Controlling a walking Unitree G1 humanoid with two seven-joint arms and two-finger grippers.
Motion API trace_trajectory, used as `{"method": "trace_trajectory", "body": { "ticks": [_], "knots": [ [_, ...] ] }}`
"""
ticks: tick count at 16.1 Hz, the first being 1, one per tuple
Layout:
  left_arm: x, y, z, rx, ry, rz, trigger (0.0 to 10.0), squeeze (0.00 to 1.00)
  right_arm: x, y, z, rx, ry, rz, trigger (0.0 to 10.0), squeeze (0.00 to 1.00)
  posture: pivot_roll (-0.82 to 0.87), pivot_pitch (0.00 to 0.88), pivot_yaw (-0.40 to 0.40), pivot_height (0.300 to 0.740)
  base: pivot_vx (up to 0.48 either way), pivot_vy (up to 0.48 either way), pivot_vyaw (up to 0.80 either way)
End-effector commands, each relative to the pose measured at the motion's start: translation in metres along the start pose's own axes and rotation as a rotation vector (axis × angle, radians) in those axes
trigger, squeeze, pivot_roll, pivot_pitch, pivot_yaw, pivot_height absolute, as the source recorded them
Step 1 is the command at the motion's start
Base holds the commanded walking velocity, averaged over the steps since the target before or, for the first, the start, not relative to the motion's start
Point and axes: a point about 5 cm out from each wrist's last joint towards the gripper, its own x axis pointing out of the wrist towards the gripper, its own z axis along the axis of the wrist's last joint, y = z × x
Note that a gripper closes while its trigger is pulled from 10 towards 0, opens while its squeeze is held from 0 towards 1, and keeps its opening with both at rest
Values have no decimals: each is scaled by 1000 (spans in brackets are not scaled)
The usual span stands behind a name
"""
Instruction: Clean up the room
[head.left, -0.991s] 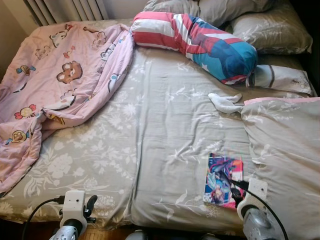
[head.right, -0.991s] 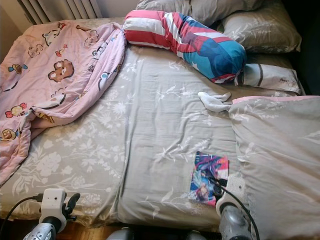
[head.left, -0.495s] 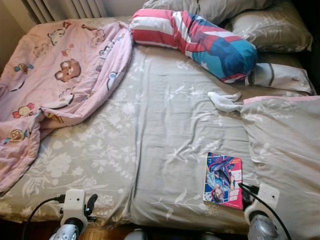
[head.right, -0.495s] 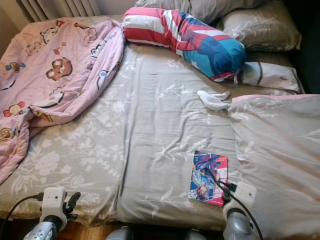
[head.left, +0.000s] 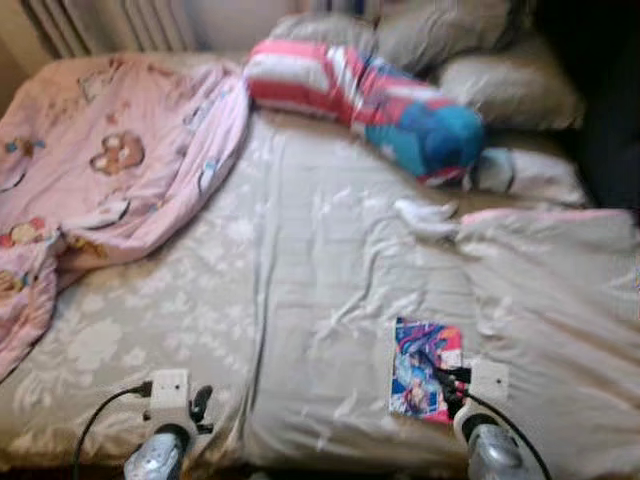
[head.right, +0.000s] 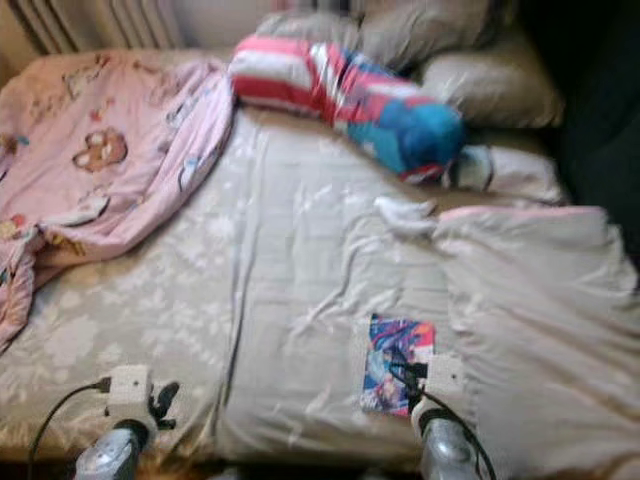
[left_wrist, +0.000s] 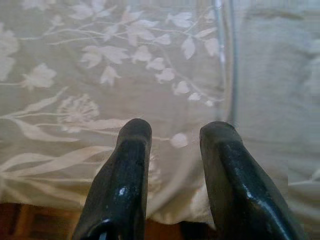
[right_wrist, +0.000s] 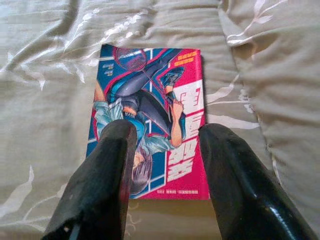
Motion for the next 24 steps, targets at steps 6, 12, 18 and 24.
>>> {"method": "trace_trajectory", "body": {
  "ticks": [6,12,18,24],
  "knots": [
    [-13,-5,-45,10,288,-1,10000,0,-25,-10,-64,-44,320,-49,10000,0,127,0,1,740,0,0,0],
    [-16,-11,-50,14,313,-6,10000,0,-30,-7,-73,-68,350,-18,10000,0,116,0,-6,740,0,0,0],
    [-16,-13,-52,15,319,-11,10000,0,-27,-5,-69,-75,334,-17,10000,0,113,3,-2,740,0,0,0],
    [-18,-14,-54,10,324,-10,10000,0,-31,-9,-74,-83,357,-25,10000,0,109,5,3,740,0,0,0]
  ]
}}
